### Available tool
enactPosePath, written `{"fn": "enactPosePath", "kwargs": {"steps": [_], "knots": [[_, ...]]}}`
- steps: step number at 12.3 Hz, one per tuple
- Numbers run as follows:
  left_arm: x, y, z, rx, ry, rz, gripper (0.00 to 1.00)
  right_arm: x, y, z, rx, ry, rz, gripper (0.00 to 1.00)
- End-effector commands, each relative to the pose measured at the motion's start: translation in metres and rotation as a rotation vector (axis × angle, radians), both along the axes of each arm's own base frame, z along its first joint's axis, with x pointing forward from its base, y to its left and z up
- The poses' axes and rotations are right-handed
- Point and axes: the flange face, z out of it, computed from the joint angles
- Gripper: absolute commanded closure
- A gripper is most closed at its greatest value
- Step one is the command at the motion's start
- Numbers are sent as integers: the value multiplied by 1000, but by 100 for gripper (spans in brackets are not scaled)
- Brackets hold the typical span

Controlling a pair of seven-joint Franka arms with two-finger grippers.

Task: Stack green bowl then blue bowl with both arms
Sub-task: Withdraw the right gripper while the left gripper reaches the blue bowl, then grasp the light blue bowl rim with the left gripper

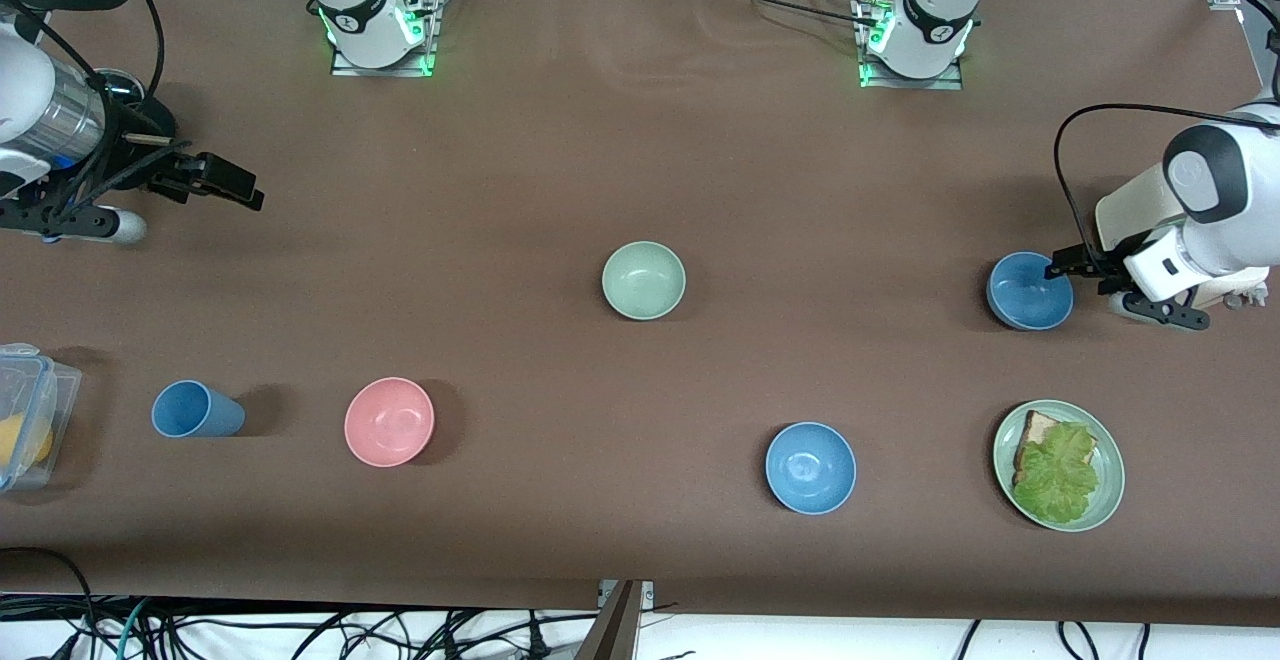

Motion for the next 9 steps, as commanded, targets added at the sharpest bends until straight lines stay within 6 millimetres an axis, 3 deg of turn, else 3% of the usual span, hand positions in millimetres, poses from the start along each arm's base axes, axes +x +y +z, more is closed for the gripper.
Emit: {"fn": "enactPosePath", "kwargs": {"steps": [1, 4, 5, 8, 9], "knots": [[-28, 6, -12, -8, -34, -16, 1, -9, -4, 3, -9, -5, 22, 0], [-39, 22, -35, -9, -55, -31, 3, -7, -5, 1, -38, -11, 26, 0], [-41, 23, -43, -30, -55, -18, 14, -6, -8, 2, -59, -15, 27, 0], [-44, 34, -63, -26, -70, 10, 61, -6, -7, 2, -68, -11, 35, 0], [-44, 34, -64, -31, -73, 21, 84, 0, -7, 2, -69, -15, 37, 0]]}}
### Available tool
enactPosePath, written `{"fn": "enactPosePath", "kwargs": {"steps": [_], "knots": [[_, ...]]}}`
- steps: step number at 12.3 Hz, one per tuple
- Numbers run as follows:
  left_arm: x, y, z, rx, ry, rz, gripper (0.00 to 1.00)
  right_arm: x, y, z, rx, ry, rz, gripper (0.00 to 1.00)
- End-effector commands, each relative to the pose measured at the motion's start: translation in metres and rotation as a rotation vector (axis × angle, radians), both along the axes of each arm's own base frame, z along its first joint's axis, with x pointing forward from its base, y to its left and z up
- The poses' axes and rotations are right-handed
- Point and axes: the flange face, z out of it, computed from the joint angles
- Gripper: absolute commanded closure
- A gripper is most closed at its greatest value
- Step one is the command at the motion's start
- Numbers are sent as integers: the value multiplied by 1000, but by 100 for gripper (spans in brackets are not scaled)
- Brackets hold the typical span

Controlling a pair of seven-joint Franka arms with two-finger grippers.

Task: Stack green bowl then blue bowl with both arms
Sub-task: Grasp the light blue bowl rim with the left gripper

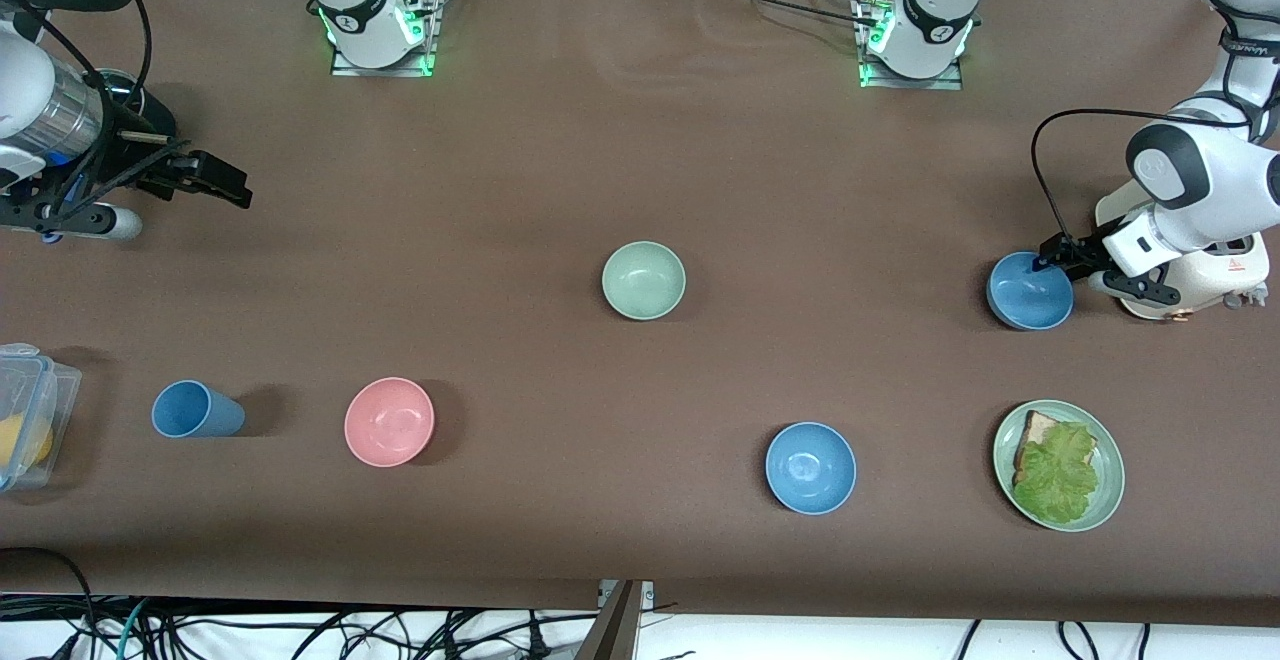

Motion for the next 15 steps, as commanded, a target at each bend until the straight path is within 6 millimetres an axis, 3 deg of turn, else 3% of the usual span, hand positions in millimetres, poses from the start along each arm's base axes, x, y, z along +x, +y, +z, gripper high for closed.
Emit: {"fn": "enactPosePath", "kwargs": {"steps": [1, 3, 4, 9, 11, 12, 15], "knots": [[-1, 6, -4, -19, -29, 19, 100, 5, -1, 6, -11, -17, 21, 0], [3, 6, 1, -29, -31, 53, 100, 15, 15, -20, -37, 19, 55, 0], [5, 5, 6, -35, -22, 80, 100, 17, 20, -18, -68, 12, 91, 0], [53, -11, 65, -124, 65, 161, 100, 31, 19, -13, -60, -12, 74, 0], [80, -55, 81, -131, 59, 158, 100, 37, 17, -8, -6, -22, 52, 0], [92, -87, 86, -133, 69, 180, 100, 37, 16, -8, 10, -19, 39, 0], [122, -225, 105, -119, 111, 274, 100, 37, 18, -8, 12, -19, 37, 0]]}}
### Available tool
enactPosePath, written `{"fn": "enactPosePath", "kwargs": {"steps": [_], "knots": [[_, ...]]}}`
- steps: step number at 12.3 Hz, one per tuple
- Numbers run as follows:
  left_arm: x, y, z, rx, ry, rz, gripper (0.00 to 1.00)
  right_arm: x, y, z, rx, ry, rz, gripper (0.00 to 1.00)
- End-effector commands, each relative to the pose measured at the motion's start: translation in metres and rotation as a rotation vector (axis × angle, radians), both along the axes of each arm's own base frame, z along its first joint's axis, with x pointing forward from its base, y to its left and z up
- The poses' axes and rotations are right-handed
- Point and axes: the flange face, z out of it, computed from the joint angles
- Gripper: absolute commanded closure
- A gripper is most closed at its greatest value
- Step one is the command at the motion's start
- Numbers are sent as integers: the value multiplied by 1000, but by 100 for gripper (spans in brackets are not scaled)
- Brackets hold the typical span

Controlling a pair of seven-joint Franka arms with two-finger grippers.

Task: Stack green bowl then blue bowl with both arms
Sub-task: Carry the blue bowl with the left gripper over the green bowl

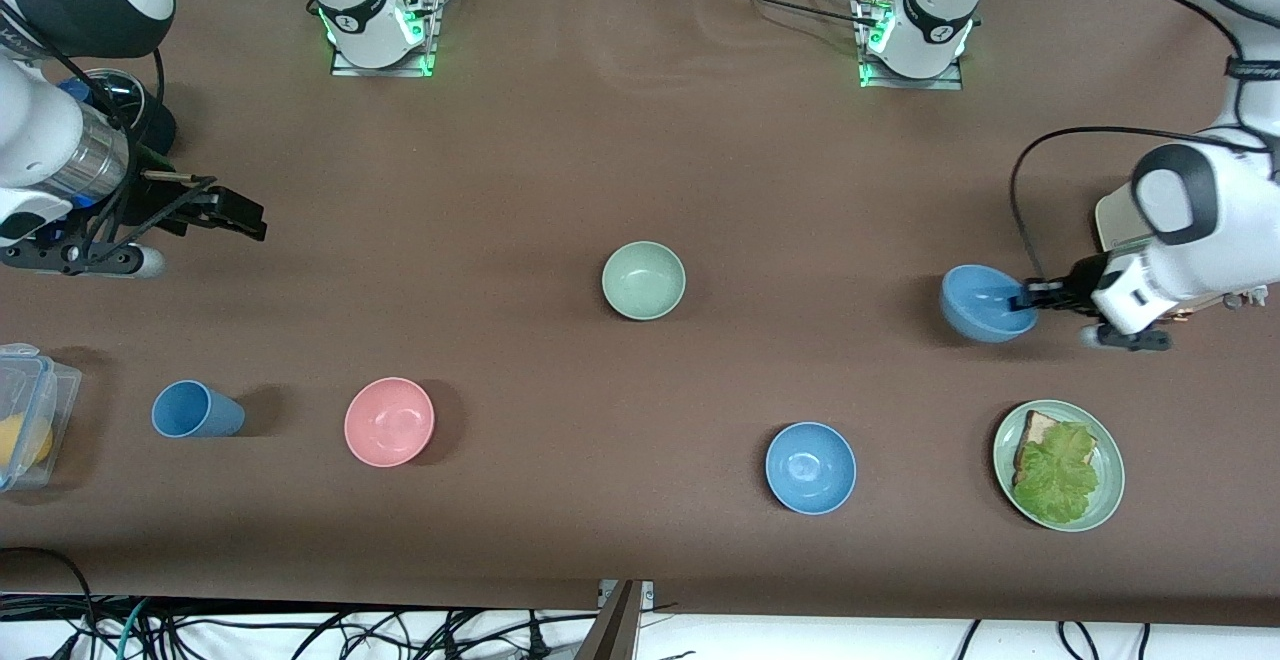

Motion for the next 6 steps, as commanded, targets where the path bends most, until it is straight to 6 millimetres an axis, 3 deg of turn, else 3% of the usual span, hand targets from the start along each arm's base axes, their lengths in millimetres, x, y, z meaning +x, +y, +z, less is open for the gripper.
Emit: {"fn": "enactPosePath", "kwargs": {"steps": [1, 3, 6], "knots": [[24, -113, 21, -3, 30, 71, 100, 3, 1, 7, 20, -8, -3, 0], [32, -197, 18, 8, 63, 109, 100, 3, 2, 6, 20, -6, -2, 0], [21, -294, -4, 13, 145, 195, 100, 3, 2, 7, 20, -6, -2, 0]]}}
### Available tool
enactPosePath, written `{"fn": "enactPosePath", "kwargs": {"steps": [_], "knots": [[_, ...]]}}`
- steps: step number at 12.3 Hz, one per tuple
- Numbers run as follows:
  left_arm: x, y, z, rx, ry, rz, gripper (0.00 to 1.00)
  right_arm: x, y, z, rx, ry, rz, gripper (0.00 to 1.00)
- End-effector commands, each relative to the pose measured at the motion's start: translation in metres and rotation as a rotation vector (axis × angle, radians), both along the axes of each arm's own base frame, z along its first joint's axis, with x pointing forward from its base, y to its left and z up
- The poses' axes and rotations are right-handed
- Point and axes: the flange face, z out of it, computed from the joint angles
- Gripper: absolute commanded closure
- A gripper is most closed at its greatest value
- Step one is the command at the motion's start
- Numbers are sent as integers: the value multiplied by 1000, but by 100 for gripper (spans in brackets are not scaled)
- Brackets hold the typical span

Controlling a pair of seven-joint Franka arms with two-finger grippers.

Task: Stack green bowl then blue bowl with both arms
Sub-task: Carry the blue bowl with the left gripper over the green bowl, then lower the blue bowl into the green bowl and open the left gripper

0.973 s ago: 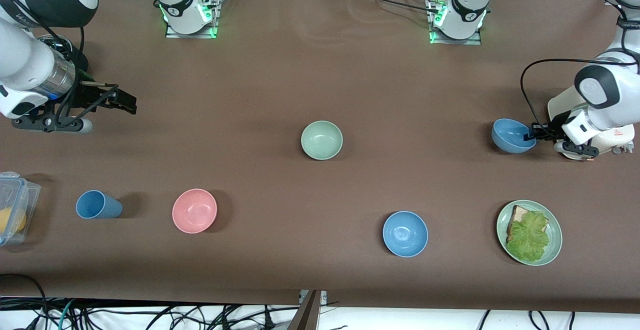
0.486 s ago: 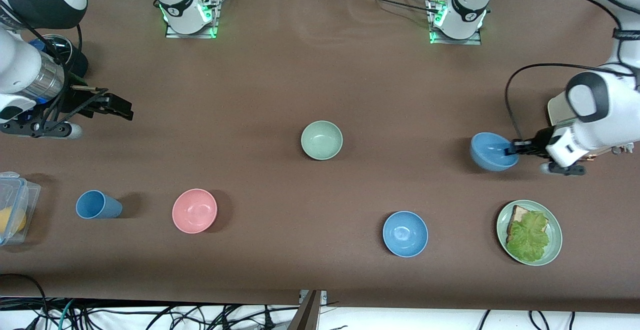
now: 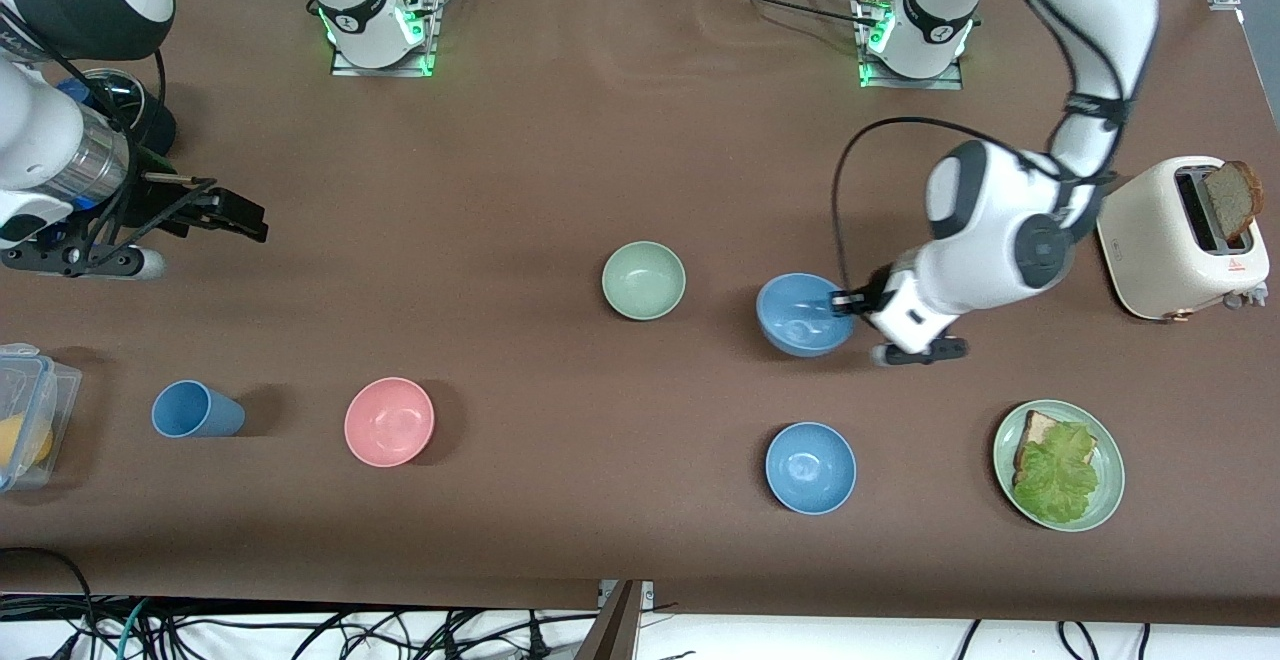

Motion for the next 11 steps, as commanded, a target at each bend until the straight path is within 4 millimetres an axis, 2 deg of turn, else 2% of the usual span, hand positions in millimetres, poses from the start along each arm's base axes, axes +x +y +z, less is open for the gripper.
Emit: {"fn": "enactPosePath", "kwargs": {"steps": [1, 2, 4, 7, 11], "knots": [[5, -63, -19, -21, 61, 72, 100, 3, 0, 6, 17, -5, -4, 0], [-3, -88, -21, -22, 81, 90, 100, 3, 0, 6, 17, -5, -4, 0], [-13, -117, -21, -15, 99, 119, 100, 3, -1, 6, 17, -5, -5, 0], [-18, -129, -15, -37, 109, 132, 100, 4, -2, 2, 14, -1, -7, 0], [-43, -167, -28, -44, 158, 124, 100, 4, -3, 2, 14, 1, -8, 0]]}}
